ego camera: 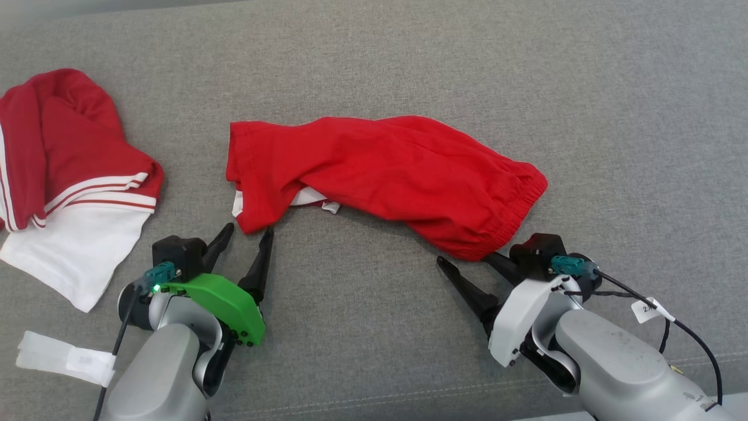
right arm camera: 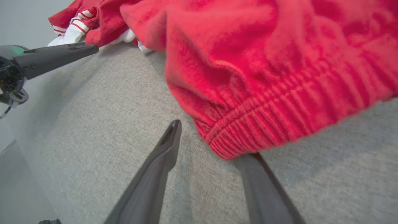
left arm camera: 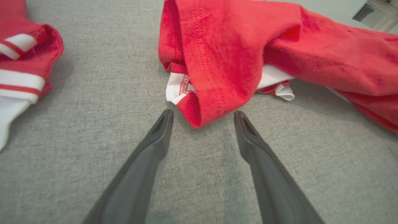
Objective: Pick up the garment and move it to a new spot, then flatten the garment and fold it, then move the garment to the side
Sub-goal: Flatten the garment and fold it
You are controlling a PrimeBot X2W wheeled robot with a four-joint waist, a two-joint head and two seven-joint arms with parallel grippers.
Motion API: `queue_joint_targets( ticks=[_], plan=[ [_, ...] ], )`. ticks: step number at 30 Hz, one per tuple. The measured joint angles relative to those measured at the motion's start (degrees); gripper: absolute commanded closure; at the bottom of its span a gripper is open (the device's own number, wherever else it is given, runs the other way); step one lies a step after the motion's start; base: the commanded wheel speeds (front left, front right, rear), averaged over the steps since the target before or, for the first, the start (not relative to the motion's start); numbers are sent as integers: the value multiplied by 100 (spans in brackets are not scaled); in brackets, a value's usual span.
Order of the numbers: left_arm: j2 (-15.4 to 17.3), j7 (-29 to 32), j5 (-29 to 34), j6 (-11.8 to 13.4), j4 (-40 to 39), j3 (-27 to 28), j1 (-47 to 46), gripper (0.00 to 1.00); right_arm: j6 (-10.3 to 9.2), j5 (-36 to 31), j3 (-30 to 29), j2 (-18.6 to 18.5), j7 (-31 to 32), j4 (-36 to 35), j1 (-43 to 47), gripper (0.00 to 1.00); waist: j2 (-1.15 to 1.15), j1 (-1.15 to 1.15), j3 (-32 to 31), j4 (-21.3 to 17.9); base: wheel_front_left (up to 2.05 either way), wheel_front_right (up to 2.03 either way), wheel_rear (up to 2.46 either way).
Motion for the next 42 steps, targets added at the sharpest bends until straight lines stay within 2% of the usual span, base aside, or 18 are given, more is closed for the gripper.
queue_joint_targets(
  ticks=[1, 3, 5, 9, 17, 24, 32, 38, 40, 42],
  plan=[
    [-15, 13, 0, -5, 26, -27, 0, 0, 0, 1, 8, 2, -1, 13, -24, 100, 0, 0, 3, -4, 0, 0, 0],
    [-41, 10, 0, -11, 40, -73, -6, 4, 0, 1, 23, 3, -1, 21, -74, 100, 0, 0, 5, -15, 0, 0, 0],
    [-45, -12, 1, -52, 45, -108, -19, 98, 0, 5, 42, 9, -1, 20, -84, 100, 0, 0, 2, -28, 0, 0, 0],
    [-23, -20, 3, -56, 104, -126, -39, 100, 0, 205, 48, 48, -1, -59, -83, 100, 0, 0, -40, -52, 0, 0, 0],
    [90, -136, 63, -58, -135, -122, -121, 100, -1, 1053, -155, 25, -2, -576, -35, 100, 0, 0, -248, -78, 0, 0, 0],
    [144, -137, 48, -66, -324, -107, -92, 100, -1, 2057, 151, -54, -2, -1258, 240, 100, 0, 0, -440, -110, 0, 0, 0],
    [169, -170, -597, -112, -1092, 156, 123, 100, -2, 3672, 233, -616, 216, -2570, 501, 100, 0, 0, -677, -204, 0, 0, 0],
    [277, -94, -1069, -112, -1548, 320, 227, 100, -3, 5303, -279, -922, 449, -3585, 777, 100, 0, 0, -829, -295, 0, 0, 0],
    [298, 229, -1163, -113, -1507, 302, 246, 100, -2, 5923, -393, -1015, 757, -3697, 884, 100, 0, 0, -842, -319, 0, 0, 0],
    [313, 469, -1379, -113, -1433, 307, 436, 100, -2, 6230, -392, -1240, 1136, -3524, 1033, 100, 0, 0, -818, -340, 0, 0, 0]
  ],
)
